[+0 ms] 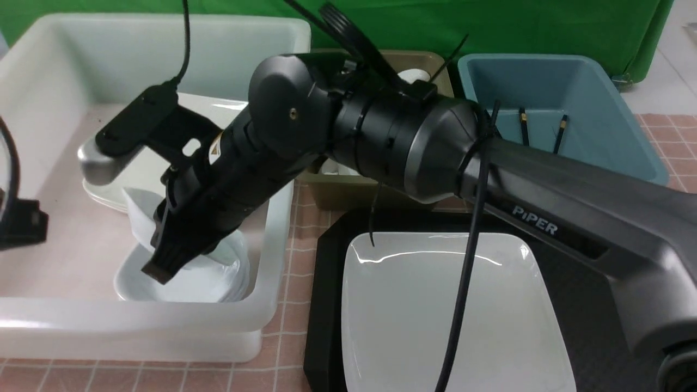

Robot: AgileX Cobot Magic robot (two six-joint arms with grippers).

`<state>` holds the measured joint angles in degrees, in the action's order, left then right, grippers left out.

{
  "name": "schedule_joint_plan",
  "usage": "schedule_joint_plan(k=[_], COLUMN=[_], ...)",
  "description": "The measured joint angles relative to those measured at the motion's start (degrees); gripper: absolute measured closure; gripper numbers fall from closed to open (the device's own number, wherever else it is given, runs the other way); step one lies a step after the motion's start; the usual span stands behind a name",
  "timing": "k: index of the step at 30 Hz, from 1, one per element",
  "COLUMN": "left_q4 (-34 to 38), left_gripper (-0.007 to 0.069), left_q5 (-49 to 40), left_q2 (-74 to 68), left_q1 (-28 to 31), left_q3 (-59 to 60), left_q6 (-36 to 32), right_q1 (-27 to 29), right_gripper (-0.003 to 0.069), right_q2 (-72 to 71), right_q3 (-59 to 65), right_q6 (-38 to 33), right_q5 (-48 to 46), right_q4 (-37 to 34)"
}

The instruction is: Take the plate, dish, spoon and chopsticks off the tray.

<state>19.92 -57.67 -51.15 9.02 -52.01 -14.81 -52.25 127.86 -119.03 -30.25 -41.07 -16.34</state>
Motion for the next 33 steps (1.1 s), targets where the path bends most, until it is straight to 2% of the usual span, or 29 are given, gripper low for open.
schedule_joint_plan(k=[2,5,6,7,10,20,22,23,24,25,27,30,31,33], left_q4=[0.00,0.00,0.00,0.18,0.44,1.30,2.22,4.31,4.87,7.24,11.21,13.18,13.10,11.66], left_gripper=[0.0627,0.0627,0.0627,0.0627,0.0627,0.0627,0.0627,0.0627,0.0627,0.0627,0.0627,0.0627,0.0627,0.0627], left_q5=[0.00,0.19,0.20,0.55,0.66,0.96,0.98,1.20,1.26,2.14,3.54,5.38,7.43,9.70], left_q2=[0.00,0.00,0.00,0.00,0.00,0.00,0.00,0.00,0.00,-0.18,-0.70,-1.61,-2.59,-3.99], left_q1=[0.00,0.00,0.00,0.00,0.00,0.00,0.00,-0.20,-0.28,-1.78,-5.76,-10.77,-15.22,-19.71], left_q3=[0.67,1.01,1.07,1.06,1.06,1.06,1.06,1.06,1.06,1.06,1.06,1.06,1.06,1.06], left_q6=[-0.12,-0.85,-0.86,-1.25,-1.50,-1.91,-2.78,-3.40,-3.46,-3.68,-5.56,-6.58,-6.57,-4.84], right_q1=[0.00,0.00,0.00,0.00,0.00,0.00,0.00,0.00,0.00,0.00,1.08,3.95,7.52,12.69], right_gripper=[0.0528,0.0400,0.0391,0.0331,0.0272,0.0258,0.0273,0.0326,0.0335,0.0435,0.0579,0.0629,0.0629,0.0629], right_q2=[0.10,0.11,0.11,0.14,-0.84,-8.51,-9.35,-10.71,-11.07,-12.71,-15.73,-19.24,-22.44,-26.07], right_q3=[0.00,0.00,0.00,0.00,0.00,-0.42,-0.66,-1.06,-1.07,-1.22,-1.13,-0.32,1.08,3.10], right_q6=[0.00,0.61,0.61,0.88,1.15,3.25,4.60,7.10,7.85,10.91,14.10,16.40,17.22,17.75], right_q5=[-0.62,-2.31,-2.57,-3.61,-6.48,-11.47,-12.83,-15.61,-16.05,-20.06,-23.82,-23.86,-23.86,-23.86], right_q4=[0.45,1.35,1.35,1.35,1.74,6.38,9.05,14.42,15.23,22.24,29.29,30.54,29.25,25.94])
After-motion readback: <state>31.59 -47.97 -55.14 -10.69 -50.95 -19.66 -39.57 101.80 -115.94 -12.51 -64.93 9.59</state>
